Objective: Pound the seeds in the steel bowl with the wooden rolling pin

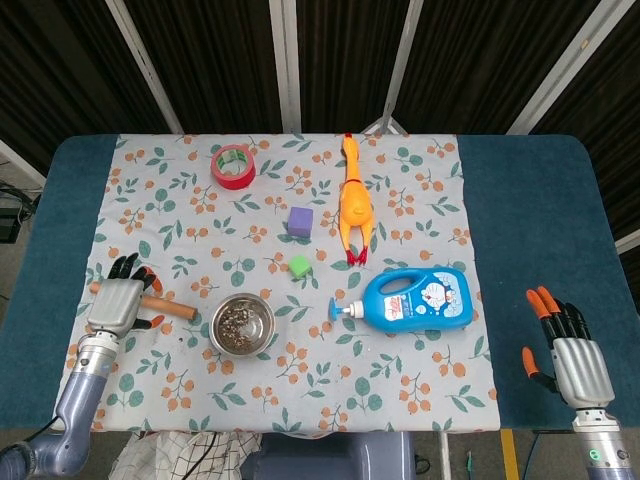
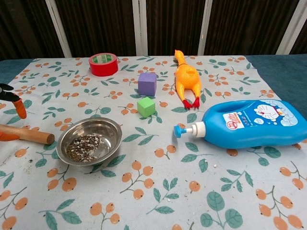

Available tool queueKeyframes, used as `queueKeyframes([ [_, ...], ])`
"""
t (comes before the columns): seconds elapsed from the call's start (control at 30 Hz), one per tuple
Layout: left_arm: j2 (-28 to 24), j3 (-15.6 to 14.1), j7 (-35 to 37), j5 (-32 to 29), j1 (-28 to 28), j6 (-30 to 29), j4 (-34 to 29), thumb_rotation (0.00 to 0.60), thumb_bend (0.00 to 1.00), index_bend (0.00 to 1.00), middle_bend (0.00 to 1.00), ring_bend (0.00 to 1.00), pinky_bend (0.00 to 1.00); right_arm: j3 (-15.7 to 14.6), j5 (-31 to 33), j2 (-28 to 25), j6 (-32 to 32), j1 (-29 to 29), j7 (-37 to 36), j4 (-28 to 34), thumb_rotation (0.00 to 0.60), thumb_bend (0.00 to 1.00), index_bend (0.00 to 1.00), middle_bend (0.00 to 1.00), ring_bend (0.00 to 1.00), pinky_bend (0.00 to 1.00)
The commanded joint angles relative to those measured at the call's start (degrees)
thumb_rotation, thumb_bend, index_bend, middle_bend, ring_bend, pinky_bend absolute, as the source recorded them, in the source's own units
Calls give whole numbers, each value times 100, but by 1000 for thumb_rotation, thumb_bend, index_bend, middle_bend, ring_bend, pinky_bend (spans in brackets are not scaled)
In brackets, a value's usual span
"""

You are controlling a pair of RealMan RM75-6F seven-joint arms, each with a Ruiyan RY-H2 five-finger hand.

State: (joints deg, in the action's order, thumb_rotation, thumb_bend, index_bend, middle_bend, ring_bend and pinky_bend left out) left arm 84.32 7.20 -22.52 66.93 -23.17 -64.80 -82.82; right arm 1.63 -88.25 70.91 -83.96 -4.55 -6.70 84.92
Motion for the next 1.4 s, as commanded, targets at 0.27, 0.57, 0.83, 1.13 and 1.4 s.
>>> queueKeyframes([
  [0.27, 197, -66, -153, -37, -114, 92, 158, 600, 286, 452, 275, 0, 0, 2, -2, 8, 3, -4, 15, 2, 600, 522, 0, 0, 0, 0],
  [0.57, 331, -60, -408, -124, -241, 138, 139, 600, 336, 478, 282, 0, 0, 10, 11, 15, -11, 5, 14, 1, 600, 522, 0, 0, 0, 0],
  [0.83, 388, -83, -541, -203, -304, 177, 145, 600, 336, 478, 285, 0, 0, 9, 2, 18, -16, 4, 18, 2, 600, 522, 0, 0, 0, 0],
  [1.13, 468, -108, -642, -287, -346, 196, 159, 600, 415, 500, 310, 0, 0, 12, 16, 14, -10, 7, 6, 10, 600, 521, 0, 0, 0, 0],
  [1.4, 486, -148, -590, -257, -343, 165, 181, 600, 498, 537, 431, 32, 0, 10, 11, 15, -14, 9, 6, 7, 600, 521, 0, 0, 0, 0],
])
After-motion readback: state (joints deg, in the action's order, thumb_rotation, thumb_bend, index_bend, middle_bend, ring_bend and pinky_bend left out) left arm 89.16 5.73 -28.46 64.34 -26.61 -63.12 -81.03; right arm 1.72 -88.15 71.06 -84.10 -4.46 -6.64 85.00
